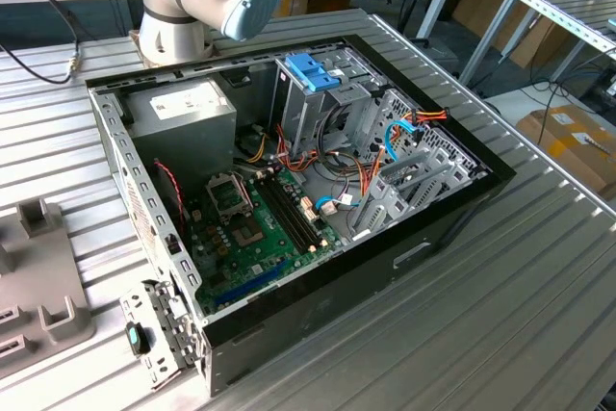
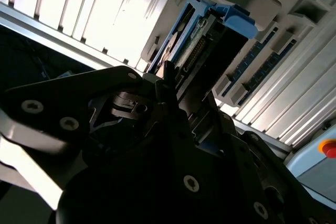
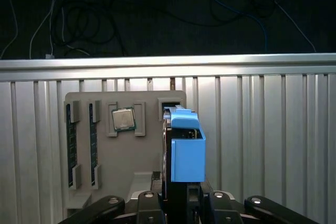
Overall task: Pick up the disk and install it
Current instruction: 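Pick up the disk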
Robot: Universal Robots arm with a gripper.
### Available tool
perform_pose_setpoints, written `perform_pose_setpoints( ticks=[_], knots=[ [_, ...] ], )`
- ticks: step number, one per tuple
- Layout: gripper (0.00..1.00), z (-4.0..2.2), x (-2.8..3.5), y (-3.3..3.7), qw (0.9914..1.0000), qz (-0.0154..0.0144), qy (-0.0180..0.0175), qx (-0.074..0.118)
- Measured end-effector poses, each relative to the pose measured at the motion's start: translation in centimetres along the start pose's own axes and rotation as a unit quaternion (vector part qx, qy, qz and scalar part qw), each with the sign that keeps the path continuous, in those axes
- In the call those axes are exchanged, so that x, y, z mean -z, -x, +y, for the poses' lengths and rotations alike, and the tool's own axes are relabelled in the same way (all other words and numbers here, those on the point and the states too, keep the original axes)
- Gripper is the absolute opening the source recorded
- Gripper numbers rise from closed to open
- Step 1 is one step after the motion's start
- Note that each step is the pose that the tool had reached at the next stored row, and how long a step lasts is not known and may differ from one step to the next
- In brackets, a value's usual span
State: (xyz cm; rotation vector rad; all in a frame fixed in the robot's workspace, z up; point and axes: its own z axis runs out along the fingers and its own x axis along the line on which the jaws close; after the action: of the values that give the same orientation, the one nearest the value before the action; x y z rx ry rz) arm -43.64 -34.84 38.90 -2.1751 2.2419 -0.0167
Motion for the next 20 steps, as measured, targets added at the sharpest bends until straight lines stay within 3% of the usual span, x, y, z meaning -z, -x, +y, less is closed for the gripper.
perform_pose_setpoints(
  ticks=[18,20],
  knots=[
    [0.35,-0.01,0.41,0.00,1.00000,0.0011,-0.0001,0.000],
    [0.35,-0.01,0.74,0.00,1.00000,0.0011,0.0000,0.000]
  ],
)
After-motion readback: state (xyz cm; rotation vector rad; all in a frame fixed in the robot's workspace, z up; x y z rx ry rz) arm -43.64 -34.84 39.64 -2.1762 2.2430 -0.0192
